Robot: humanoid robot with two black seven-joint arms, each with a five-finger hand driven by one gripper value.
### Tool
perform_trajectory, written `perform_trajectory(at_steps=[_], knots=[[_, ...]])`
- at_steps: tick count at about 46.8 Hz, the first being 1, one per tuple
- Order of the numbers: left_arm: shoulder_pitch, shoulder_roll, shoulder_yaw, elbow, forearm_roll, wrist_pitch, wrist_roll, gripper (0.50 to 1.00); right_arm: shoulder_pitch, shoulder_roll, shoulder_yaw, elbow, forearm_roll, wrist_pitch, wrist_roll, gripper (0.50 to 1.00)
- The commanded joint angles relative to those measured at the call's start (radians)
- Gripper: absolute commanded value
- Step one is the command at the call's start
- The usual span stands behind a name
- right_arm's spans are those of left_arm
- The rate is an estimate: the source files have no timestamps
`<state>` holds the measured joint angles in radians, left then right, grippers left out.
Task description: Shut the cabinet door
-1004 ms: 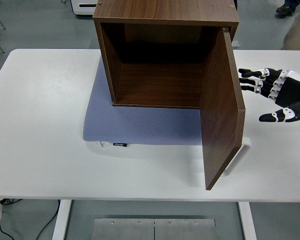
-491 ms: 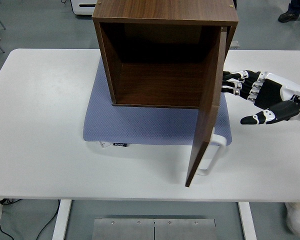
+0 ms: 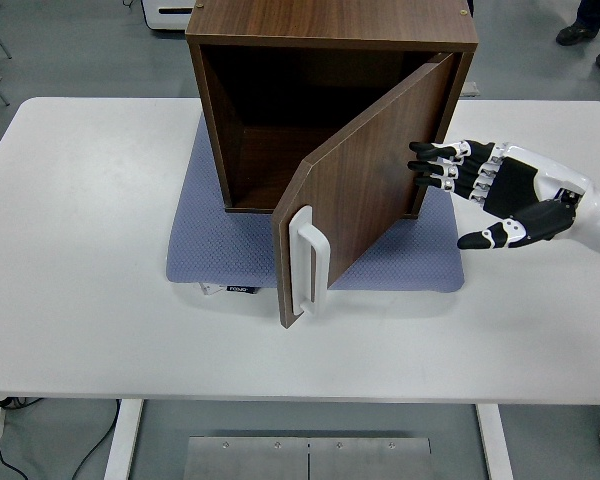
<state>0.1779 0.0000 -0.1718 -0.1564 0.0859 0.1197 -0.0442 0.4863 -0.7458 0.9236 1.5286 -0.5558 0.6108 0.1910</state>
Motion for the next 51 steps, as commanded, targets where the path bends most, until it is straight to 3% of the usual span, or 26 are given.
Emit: perform_trajectory(at_steps=[1,39,51], knots=[[0.000,0.000,0.000,0.000,0.000,0.000,0.001,1.000,0.006,0.014,0.000,-0.001,-0.001,0.000,-0.001,1.000],[0.000,0.000,0.000,0.000,0.000,0.000,0.001,1.000,0.115,0.144,-0.074,-0.073,0.002,-0.016,-0.009,1.000],[0.000,0.000,0.000,0.000,0.000,0.000,0.000,1.000,0.150,0.218,-0.120,-0.105,0.000,-0.036,-0.010,1.000]])
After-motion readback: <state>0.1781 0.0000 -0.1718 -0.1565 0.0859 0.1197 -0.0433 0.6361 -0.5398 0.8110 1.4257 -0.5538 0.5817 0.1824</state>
